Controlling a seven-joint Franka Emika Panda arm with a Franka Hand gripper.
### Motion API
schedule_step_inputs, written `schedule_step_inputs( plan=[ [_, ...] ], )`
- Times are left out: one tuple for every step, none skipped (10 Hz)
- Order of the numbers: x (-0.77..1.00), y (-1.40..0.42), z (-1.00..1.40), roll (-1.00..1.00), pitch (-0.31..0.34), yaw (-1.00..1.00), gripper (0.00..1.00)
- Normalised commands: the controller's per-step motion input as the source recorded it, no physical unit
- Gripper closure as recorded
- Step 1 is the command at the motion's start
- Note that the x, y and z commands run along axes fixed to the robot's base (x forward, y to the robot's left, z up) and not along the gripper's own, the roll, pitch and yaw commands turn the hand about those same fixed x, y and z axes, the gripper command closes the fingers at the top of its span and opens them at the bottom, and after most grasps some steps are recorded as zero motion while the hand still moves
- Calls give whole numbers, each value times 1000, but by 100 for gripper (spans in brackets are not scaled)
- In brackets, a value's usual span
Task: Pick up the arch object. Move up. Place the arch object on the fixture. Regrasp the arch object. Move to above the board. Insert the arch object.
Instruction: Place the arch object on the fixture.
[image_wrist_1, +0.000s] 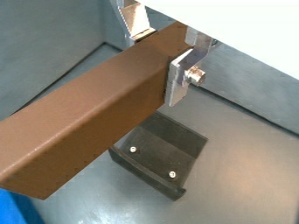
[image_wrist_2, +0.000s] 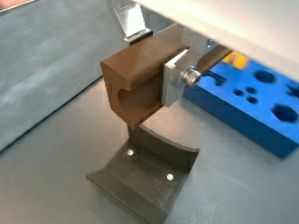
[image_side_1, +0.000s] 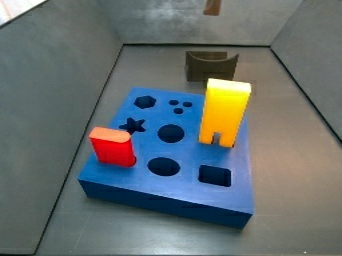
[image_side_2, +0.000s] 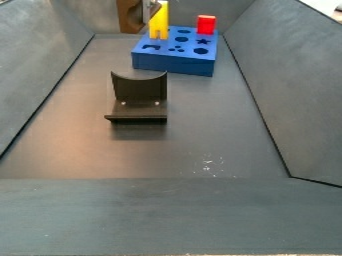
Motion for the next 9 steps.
schedule_step_inputs(
  plan=[
    [108, 488, -267, -1000, 195, 502, 100],
    [95, 406, -198, -1000, 201, 452, 100],
    [-8, 183, -57, -1000, 244, 387, 100],
    [-38, 101, 16, -1000, 283, 358, 100],
    [-7, 57, 11, -854, 305, 235, 100],
    [27, 52, 1, -657, 307, 125, 100],
    [59, 47, 0, -427, 298, 10, 100],
    [63, 38, 3, -310, 267, -48, 100],
    [54, 31, 10, -211, 205, -85, 100]
  ],
)
